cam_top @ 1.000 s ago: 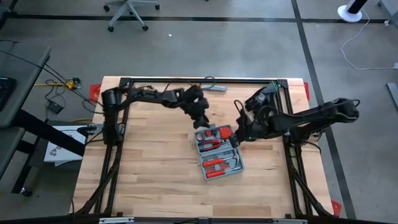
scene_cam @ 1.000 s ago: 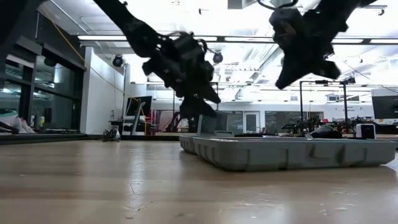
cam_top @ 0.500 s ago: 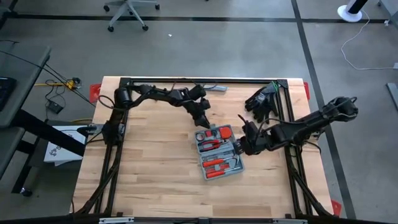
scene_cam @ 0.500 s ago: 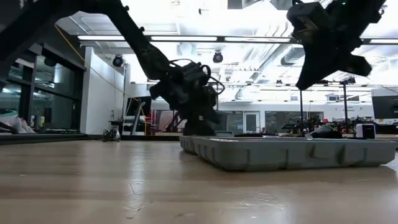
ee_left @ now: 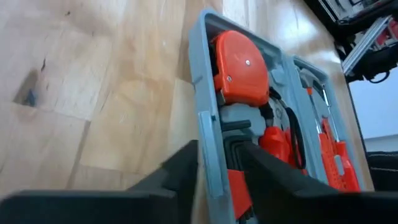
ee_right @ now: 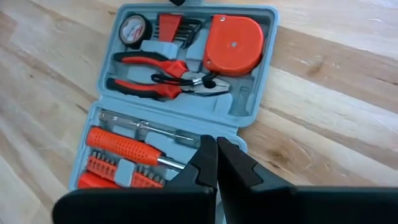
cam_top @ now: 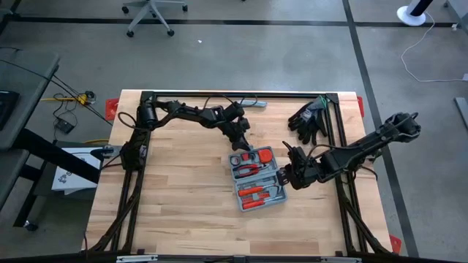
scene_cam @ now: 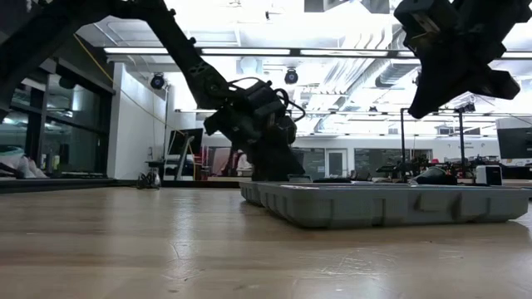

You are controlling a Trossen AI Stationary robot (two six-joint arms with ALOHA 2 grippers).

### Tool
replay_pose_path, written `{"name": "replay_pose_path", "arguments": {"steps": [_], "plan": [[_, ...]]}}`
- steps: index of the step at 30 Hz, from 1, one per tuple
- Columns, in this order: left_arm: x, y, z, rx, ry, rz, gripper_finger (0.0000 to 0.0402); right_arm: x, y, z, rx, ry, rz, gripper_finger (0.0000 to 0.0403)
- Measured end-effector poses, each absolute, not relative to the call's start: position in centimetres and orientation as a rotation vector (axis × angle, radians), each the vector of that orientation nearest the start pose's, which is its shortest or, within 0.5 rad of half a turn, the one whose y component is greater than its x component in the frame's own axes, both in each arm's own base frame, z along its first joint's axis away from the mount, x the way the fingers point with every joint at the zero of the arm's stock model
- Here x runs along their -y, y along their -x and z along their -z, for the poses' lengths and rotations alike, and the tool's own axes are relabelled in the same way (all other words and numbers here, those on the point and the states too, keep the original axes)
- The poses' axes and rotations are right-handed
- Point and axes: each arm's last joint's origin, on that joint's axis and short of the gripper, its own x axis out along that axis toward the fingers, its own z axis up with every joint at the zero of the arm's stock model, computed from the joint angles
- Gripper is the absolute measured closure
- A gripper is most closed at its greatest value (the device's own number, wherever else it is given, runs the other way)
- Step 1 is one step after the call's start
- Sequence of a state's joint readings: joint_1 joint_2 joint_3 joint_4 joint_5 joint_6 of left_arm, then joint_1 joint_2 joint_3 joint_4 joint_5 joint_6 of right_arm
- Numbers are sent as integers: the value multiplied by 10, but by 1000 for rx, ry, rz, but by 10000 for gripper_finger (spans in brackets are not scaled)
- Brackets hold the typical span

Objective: Prefit tool cases
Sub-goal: Close the gray prefit tool case

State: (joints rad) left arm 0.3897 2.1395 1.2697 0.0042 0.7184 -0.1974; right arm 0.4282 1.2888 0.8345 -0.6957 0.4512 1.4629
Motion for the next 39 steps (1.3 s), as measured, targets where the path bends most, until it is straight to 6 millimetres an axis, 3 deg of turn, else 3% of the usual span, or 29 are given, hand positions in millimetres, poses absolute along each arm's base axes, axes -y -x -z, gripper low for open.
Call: {"name": "replay_pose_path", "arguments": {"steps": [4,10,18,22,26,31,34,39], "plan": [[-146,-398,-108,-786,665,223,387,-85,-216,-218,-776,-841,729,402],[-153,-382,-119,-874,640,151,395,-85,-216,-218,-766,-860,735,402],[-180,-344,-159,-965,491,-1,399,-85,-218,-218,-753,-880,732,403],[-192,-323,-180,-980,473,-52,400,-89,-223,-209,-797,-904,748,403],[-197,-305,-198,-997,464,-90,400,-99,-241,-190,-868,-956,686,403],[-193,-294,-206,-1055,478,-99,401,-112,-272,-162,-842,-1003,567,403],[-187,-294,-205,-1084,488,-79,401,-109,-286,-146,-836,-1019,546,403],[-168,-301,-200,-1121,496,-28,401,-98,-299,-139,-823,-1007,497,403]]}}
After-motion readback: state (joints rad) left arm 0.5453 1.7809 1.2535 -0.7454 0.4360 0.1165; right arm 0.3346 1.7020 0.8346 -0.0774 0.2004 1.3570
